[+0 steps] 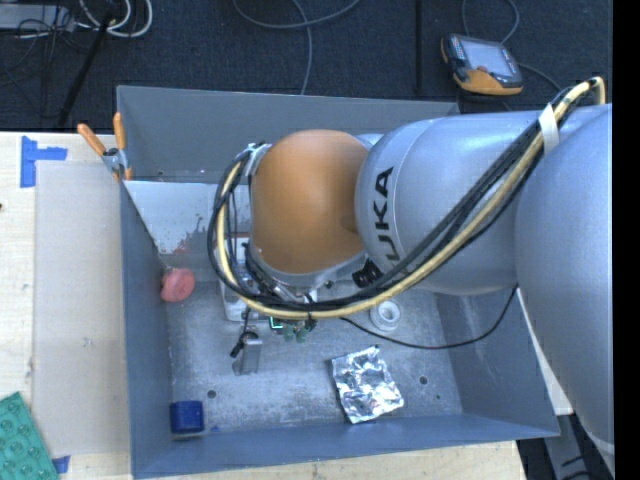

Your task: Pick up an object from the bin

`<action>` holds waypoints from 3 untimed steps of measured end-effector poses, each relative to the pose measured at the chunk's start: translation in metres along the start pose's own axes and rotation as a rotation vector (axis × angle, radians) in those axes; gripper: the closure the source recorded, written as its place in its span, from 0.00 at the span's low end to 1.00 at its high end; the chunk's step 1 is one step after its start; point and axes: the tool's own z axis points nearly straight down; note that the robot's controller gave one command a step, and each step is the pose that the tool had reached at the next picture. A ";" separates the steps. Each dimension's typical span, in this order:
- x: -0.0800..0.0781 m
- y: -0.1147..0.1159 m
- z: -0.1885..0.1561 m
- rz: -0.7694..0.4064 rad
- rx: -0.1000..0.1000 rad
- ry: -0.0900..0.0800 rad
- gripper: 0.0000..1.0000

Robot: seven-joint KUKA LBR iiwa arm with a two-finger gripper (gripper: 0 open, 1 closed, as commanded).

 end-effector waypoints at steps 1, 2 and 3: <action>0.053 0.023 0.109 -0.407 -0.001 -0.019 0.00; 0.050 0.041 0.110 -0.993 0.004 -0.010 0.00; 0.050 0.041 0.110 -0.988 0.002 -0.012 1.00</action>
Offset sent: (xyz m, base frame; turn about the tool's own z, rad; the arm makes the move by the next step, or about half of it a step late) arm -0.0577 0.0224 -0.1101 -0.4109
